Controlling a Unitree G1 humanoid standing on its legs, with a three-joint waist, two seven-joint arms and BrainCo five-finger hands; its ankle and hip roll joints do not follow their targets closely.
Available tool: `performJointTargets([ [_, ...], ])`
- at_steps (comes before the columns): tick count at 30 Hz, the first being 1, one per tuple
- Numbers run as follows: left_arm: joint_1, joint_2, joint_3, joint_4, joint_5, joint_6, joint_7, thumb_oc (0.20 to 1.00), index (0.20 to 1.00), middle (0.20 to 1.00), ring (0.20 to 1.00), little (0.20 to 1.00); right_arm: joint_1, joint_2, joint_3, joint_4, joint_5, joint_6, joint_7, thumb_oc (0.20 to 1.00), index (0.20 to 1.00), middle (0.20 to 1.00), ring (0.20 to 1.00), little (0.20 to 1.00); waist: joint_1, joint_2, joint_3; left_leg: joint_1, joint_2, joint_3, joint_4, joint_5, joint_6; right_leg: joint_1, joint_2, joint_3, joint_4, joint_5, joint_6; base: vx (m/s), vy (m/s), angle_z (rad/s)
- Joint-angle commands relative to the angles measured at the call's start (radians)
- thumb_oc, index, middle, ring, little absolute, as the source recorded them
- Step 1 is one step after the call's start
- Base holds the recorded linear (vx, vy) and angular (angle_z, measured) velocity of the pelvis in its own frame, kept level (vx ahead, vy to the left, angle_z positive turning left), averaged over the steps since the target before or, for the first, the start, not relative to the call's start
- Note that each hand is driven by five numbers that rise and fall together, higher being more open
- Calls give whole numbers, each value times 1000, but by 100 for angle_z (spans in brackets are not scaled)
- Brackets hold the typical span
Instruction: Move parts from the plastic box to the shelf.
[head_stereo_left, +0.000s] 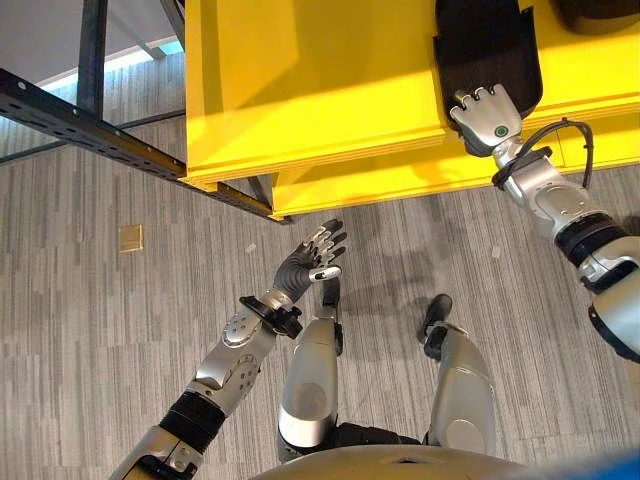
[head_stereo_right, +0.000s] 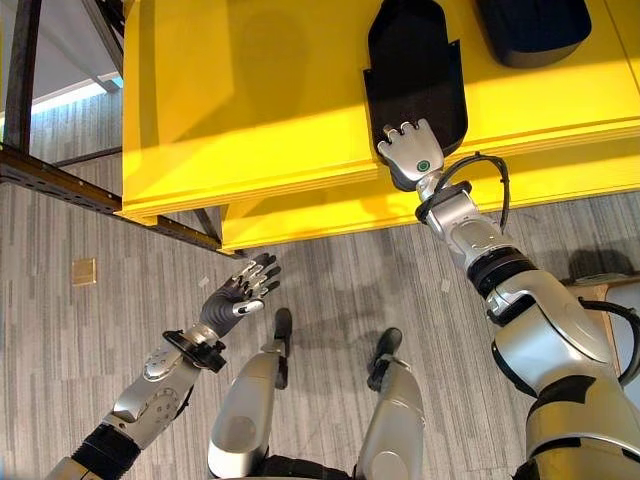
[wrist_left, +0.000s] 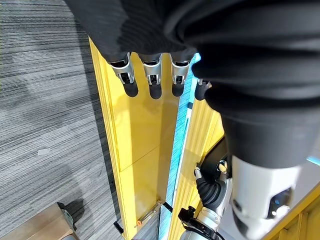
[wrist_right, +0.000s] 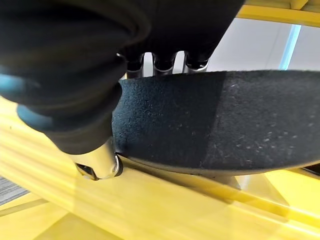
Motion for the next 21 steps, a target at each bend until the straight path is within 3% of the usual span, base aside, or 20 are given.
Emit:
performJointTargets([
  [1, 2, 54, -52, -109, -10, -49, -20, 1000, 1000, 1000, 1000, 1000, -240, 30, 23, -51, 19, -3, -81, 200, 200, 200, 200, 200, 67, -25, 0, -5, 43, 5, 139, -107, 18, 76, -66, -37, -22, 19, 112, 0, 0, 0],
  [11, 6, 53, -57, -122, -13, -42, -10, 1000, 1000, 1000, 1000, 1000, -269, 38, -1, -119, -5, -36, -169, 200, 200, 200, 200, 200, 69, -16, 0, 2, 37, 1, 145, -113, 19, 81, -72, -37, -7, 9, 110, 0, 0, 0],
  [18, 14, 43, -62, -121, -11, -41, -8, 1000, 1000, 1000, 1000, 1000, -260, 43, -34, -300, -19, -76, -118, 200, 200, 200, 200, 200, 63, -16, 0, 10, 33, -1, 154, -119, 22, 85, -72, -31, 7, -2, 107, 16, 9, 8],
  [21, 9, 40, -64, -118, -8, -41, -6, 1000, 1000, 1000, 1000, 1000, -249, 54, -36, -345, -35, -59, -74, 200, 200, 200, 200, 200, 60, -16, 0, 10, 34, -1, 157, -120, 23, 84, -71, -29, 10, -3, 105, 0, -1, 2],
])
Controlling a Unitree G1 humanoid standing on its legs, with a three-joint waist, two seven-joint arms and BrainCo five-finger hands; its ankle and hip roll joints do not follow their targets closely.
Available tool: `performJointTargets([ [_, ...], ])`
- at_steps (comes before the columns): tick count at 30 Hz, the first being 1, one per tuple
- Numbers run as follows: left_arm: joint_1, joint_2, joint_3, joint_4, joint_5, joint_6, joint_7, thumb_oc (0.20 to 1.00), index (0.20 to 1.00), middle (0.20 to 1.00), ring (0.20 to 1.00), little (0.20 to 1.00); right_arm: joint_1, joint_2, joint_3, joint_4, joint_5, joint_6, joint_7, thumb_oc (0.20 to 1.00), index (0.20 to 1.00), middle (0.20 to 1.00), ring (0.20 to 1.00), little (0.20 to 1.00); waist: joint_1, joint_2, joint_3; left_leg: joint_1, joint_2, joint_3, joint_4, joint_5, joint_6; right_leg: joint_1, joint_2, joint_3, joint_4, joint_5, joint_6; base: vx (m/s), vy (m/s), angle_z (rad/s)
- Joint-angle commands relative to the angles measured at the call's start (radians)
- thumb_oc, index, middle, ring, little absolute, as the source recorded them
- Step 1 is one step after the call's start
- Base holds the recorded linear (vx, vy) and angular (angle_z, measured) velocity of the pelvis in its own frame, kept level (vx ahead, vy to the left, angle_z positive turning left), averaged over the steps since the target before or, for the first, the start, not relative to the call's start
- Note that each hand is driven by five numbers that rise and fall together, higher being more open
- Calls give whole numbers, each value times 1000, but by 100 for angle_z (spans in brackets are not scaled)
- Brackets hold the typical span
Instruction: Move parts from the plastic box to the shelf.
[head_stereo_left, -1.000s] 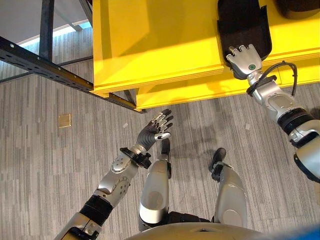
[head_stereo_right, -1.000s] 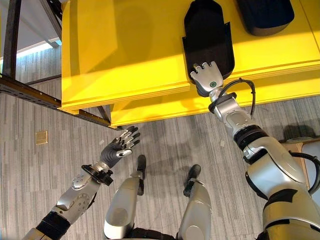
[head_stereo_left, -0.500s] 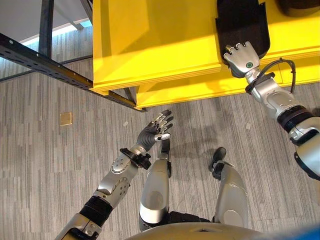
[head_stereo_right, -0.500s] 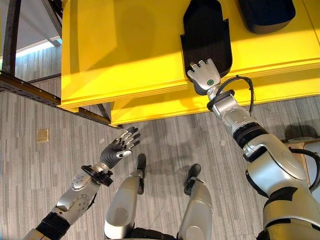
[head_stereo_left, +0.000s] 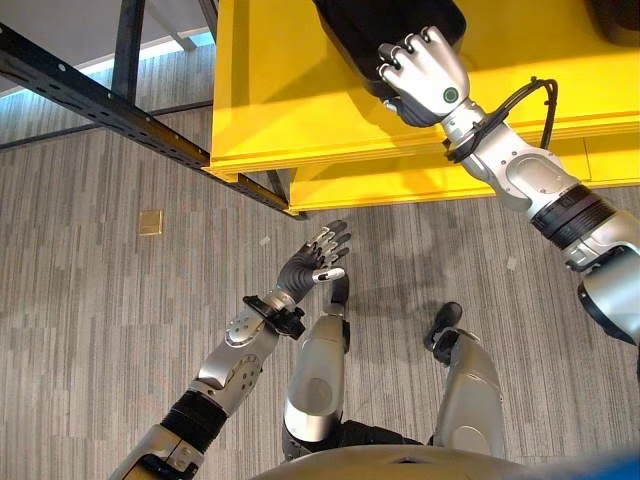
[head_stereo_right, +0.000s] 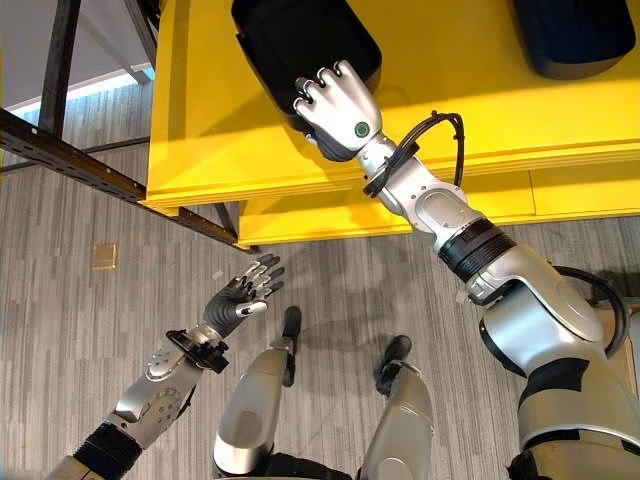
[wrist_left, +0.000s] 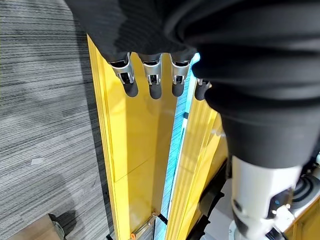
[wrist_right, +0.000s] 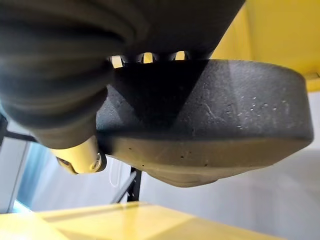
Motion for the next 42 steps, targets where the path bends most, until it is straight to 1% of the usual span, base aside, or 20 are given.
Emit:
performJointTargets([
  [1, 15, 37, -45, -110, -12, -44, -4, 1000, 1000, 1000, 1000, 1000, -127, 3, -31, -26, -11, 47, 9, 200, 200, 200, 200, 200, 10, -38, -4, 6, 43, 12, 144, -121, 24, 82, -54, -19, -34, 19, 114, 0, 0, 0],
  [3, 9, 37, -47, -105, -12, -47, -1, 1000, 1000, 1000, 1000, 1000, -127, -1, -22, 11, 13, 107, 17, 200, 200, 200, 200, 200, 10, -39, -4, 4, 45, 11, 144, -119, 23, 81, -55, -19, -32, 19, 115, 0, 0, 0],
  [5, 9, 37, -50, -105, -9, -46, 6, 1000, 1000, 1000, 1000, 1000, -121, -5, -31, 103, 63, 168, -15, 200, 200, 200, 200, 200, 11, -40, -4, 2, 48, 12, 142, -117, 22, 78, -54, -21, -29, 19, 114, 0, 0, 0],
  [8, 9, 37, -48, -109, -9, -49, 6, 1000, 1000, 1000, 1000, 1000, -113, -5, -46, 169, 103, 206, -32, 200, 200, 200, 200, 200, 10, -40, -4, -3, 51, 14, 141, -116, 23, 73, -54, -20, -28, 18, 113, 0, 0, 0],
  [12, 3, 31, -48, -109, -8, -44, 12, 1000, 1000, 1000, 1000, 1000, -111, 0, -64, 224, 124, 216, -43, 200, 200, 200, 200, 200, 7, -37, -4, -6, 52, 16, 140, -115, 23, 68, -54, -17, -28, 21, 113, 0, 0, 0],
  [14, 4, 30, -48, -112, -9, -41, 16, 1000, 1000, 1000, 1000, 1000, -113, 0, -76, 248, 145, 217, -46, 200, 200, 200, 200, 200, 5, -37, -4, -8, 52, 19, 138, -115, 23, 64, -53, -14, -31, 22, 113, 0, 0, 0],
  [19, 5, 28, -45, -118, -14, -37, 22, 1000, 1000, 1000, 1000, 1000, -119, -1, -79, 270, 138, 174, -26, 200, 200, 200, 200, 200, 4, -32, -4, -5, 49, 23, 131, -113, 22, 61, -53, -9, -34, 22, 113, 1, 5, -1],
  [21, 6, 29, -44, -114, -17, -43, 17, 1000, 1000, 1000, 1000, 1000, -124, 1, -72, 273, 132, 162, -20, 200, 200, 200, 200, 200, 5, -31, -4, -8, 48, 23, 131, -113, 23, 56, -55, -10, -31, 22, 113, 0, 12, -2],
  [24, 6, 28, -45, -114, -17, -43, 19, 1000, 1000, 1000, 1000, 1000, -127, 4, -61, 269, 102, 122, -3, 200, 200, 200, 200, 200, 6, -32, -4, -9, 48, 22, 131, -112, 23, 53, -56, -10, -29, 23, 113, 0, 0, 0],
  [26, 7, 29, -42, -114, -18, -41, 17, 1000, 1000, 1000, 1000, 1000, -134, 5, -47, 267, 97, 115, -1, 200, 200, 200, 200, 200, 9, -32, -4, -10, 48, 22, 132, -113, 22, 52, -57, -12, -27, 22, 113, 0, 0, 0],
  [32, 9, 39, -44, -118, -20, -42, 15, 1000, 1000, 1000, 1000, 1000, -164, 7, -12, 294, 83, 74, -21, 200, 200, 200, 200, 200, 23, -34, -4, -33, 49, 13, 143, -112, 22, 36, -62, -22, -15, 21, 112, 0, 0, 0],
  [39, 9, 44, -42, -127, -26, -34, 17, 1000, 1000, 1000, 1000, 1000, -193, 21, 4, 300, 76, 67, -27, 200, 200, 200, 200, 200, 35, -36, -4, -60, 52, 6, 150, -108, 21, 14, -62, -29, -3, 18, 110, 0, -1, 1],
  [40, 10, 44, -43, -128, -26, -33, 17, 1000, 1000, 1000, 1000, 1000, -196, 22, 8, 299, 75, 71, -24, 200, 200, 200, 200, 200, 36, -36, -4, -63, 52, 6, 150, -108, 21, 11, -63, -30, -1, 18, 110, 0, -2, 3],
  [42, 11, 46, -45, -127, -24, -34, 14, 1000, 1000, 1000, 1000, 1000, -200, 25, 14, 296, 92, 103, -21, 200, 200, 200, 200, 200, 39, -38, -4, -77, 55, 3, 155, -107, 21, 0, -64, -32, 6, 16, 109, -2, -3, 3],
])
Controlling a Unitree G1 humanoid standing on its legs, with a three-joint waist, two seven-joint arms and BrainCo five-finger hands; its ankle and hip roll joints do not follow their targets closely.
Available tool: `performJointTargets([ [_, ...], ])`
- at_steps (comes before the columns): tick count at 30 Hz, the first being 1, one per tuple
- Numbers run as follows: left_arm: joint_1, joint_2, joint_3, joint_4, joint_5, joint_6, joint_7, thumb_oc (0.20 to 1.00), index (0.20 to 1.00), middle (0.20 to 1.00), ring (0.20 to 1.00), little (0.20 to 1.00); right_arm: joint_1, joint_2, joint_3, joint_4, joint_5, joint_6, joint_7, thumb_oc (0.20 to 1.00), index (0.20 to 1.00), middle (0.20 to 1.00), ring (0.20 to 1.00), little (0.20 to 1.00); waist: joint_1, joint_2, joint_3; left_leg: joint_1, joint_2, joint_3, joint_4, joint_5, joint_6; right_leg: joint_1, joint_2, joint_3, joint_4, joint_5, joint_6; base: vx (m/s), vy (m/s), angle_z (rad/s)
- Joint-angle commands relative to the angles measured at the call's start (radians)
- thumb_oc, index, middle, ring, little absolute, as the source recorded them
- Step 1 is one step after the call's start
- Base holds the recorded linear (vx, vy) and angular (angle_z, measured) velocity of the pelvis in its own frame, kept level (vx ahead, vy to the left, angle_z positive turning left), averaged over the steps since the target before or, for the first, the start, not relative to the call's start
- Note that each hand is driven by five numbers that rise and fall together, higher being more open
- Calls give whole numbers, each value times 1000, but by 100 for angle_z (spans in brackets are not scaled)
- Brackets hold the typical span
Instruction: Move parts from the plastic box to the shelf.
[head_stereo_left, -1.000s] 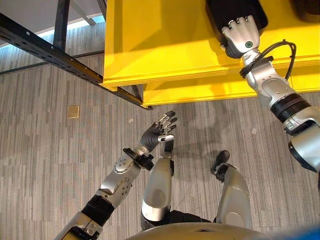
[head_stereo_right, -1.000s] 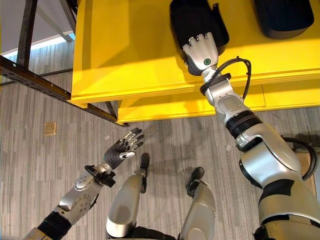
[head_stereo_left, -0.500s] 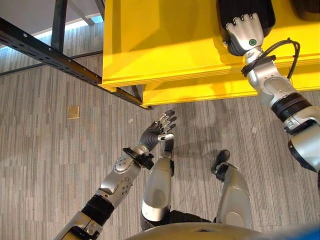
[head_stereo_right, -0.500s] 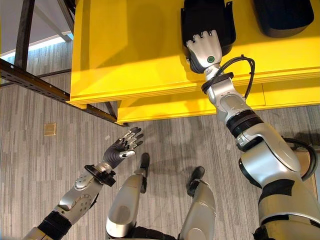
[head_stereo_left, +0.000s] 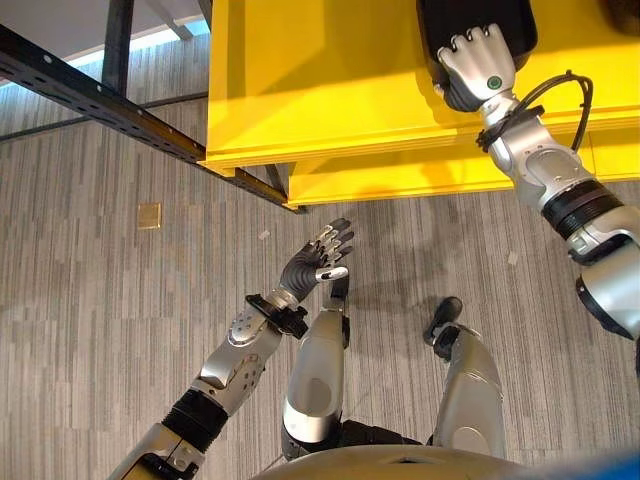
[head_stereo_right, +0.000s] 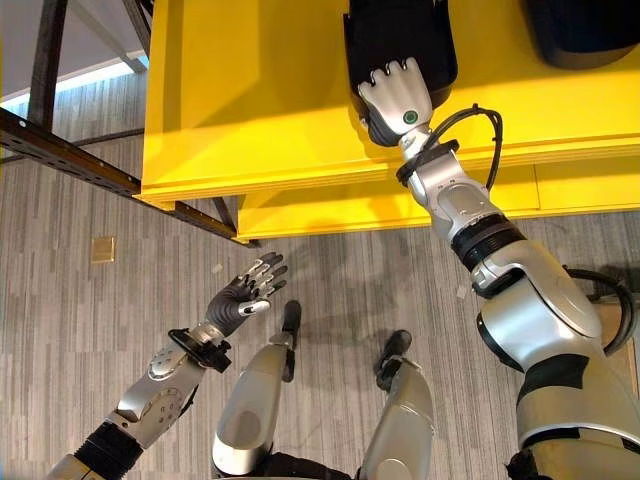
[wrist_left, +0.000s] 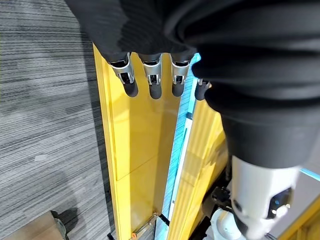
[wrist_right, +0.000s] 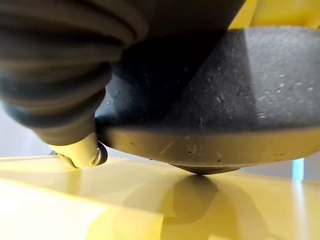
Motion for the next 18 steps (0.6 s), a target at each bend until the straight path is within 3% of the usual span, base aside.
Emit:
performJointTargets([
  [1, 18, 44, -27, -102, -16, -36, -8, 1000, 1000, 1000, 1000, 1000, -154, 18, 25, -4, -18, 24, -39, 200, 200, 200, 200, 200, 33, -30, -6, -21, 55, 7, 140, -106, 21, 57, -60, -33, -16, 24, 109, -4, -6, 7],
  [7, 20, 45, -33, -109, -17, -34, 0, 1000, 1000, 1000, 1000, 1000, -145, 35, 21, 32, 36, 124, -23, 200, 200, 200, 200, 200, 37, -28, -6, -25, 59, -1, 150, -125, 15, 52, -61, -28, 8, 0, 119, 33, -1, 4],
  [18, 20, 36, -41, -107, -29, -27, 15, 1000, 1000, 1000, 1000, 1000, -197, 36, 28, 139, 69, 173, -47, 200, 200, 200, 200, 200, 43, -15, -6, -64, 63, -3, 158, -120, 12, 11, -71, -32, 36, -7, 116, 16, 22, 1],
])
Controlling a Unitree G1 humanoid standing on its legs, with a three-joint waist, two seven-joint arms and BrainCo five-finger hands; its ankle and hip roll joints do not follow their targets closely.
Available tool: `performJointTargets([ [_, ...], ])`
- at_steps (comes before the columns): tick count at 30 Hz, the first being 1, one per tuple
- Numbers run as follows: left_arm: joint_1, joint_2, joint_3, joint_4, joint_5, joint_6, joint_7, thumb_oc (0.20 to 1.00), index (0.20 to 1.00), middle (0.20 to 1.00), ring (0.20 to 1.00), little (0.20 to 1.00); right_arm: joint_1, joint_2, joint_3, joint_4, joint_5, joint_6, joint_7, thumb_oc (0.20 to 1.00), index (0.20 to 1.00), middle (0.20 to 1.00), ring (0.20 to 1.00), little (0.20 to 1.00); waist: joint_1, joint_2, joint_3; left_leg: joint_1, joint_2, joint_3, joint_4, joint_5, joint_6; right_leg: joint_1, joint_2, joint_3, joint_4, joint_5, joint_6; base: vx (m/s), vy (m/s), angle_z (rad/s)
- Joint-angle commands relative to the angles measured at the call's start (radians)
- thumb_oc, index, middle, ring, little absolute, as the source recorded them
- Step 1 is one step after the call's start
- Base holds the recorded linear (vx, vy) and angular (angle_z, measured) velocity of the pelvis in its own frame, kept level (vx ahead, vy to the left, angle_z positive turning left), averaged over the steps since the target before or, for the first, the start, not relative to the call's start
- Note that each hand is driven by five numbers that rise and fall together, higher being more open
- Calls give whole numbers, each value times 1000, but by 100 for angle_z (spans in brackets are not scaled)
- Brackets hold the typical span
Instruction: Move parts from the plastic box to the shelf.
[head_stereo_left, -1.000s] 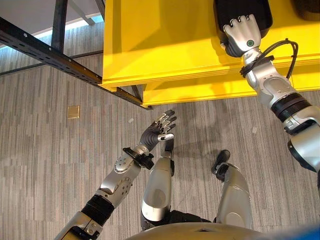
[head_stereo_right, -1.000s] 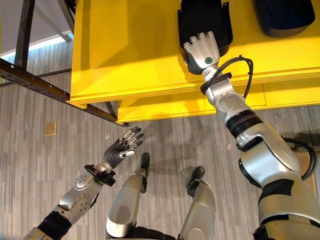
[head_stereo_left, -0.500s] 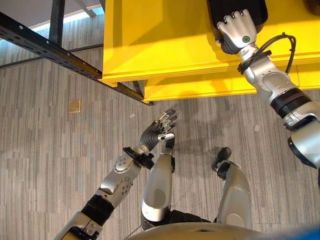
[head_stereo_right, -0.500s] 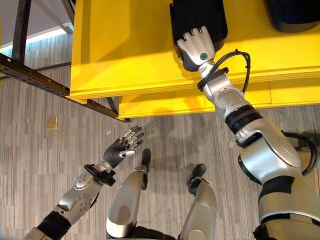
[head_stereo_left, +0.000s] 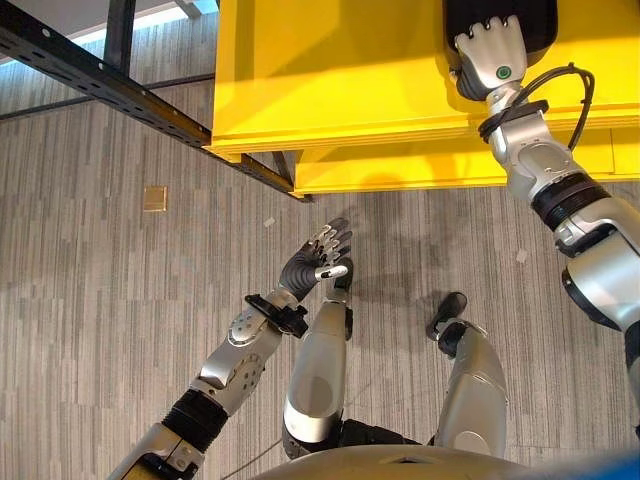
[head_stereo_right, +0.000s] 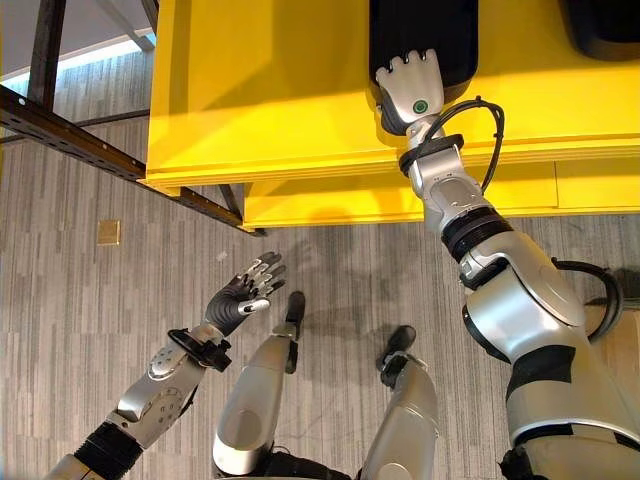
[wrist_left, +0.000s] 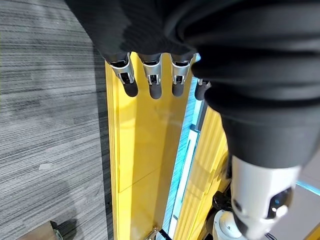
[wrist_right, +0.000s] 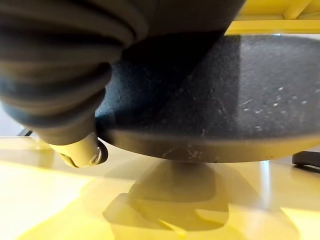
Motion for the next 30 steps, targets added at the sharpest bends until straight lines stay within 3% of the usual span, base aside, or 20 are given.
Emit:
performJointTargets([
  [1, 17, 36, -40, -109, -30, -28, -4, 1000, 1000, 1000, 1000, 1000, -153, -24, 25, 1, 24, 30, -56, 200, 200, 200, 200, 200, 16, -15, -5, -14, 70, 13, 135, -119, 14, 52, -57, -22, 10, 4, 117, 32, 8, 1],
  [15, 30, 32, -38, -108, -69, -42, -18, 1000, 1000, 1000, 1000, 1000, -218, -35, 77, 33, -33, 1, -55, 200, 200, 200, 200, 200, 26, -9, -5, -73, 81, 3, 147, -108, 8, -8, -58, -28, 53, -14, 105, 13, 15, 0],
  [30, 52, 54, -24, -123, -63, -50, -50, 1000, 1000, 1000, 1000, 1000, -265, -35, 127, -1, -71, -40, -79, 200, 200, 200, 200, 200, 56, -37, -5, -148, 103, -34, 194, -104, 9, -55, -44, -61, 138, -59, 74, 19, -47, 5],
])
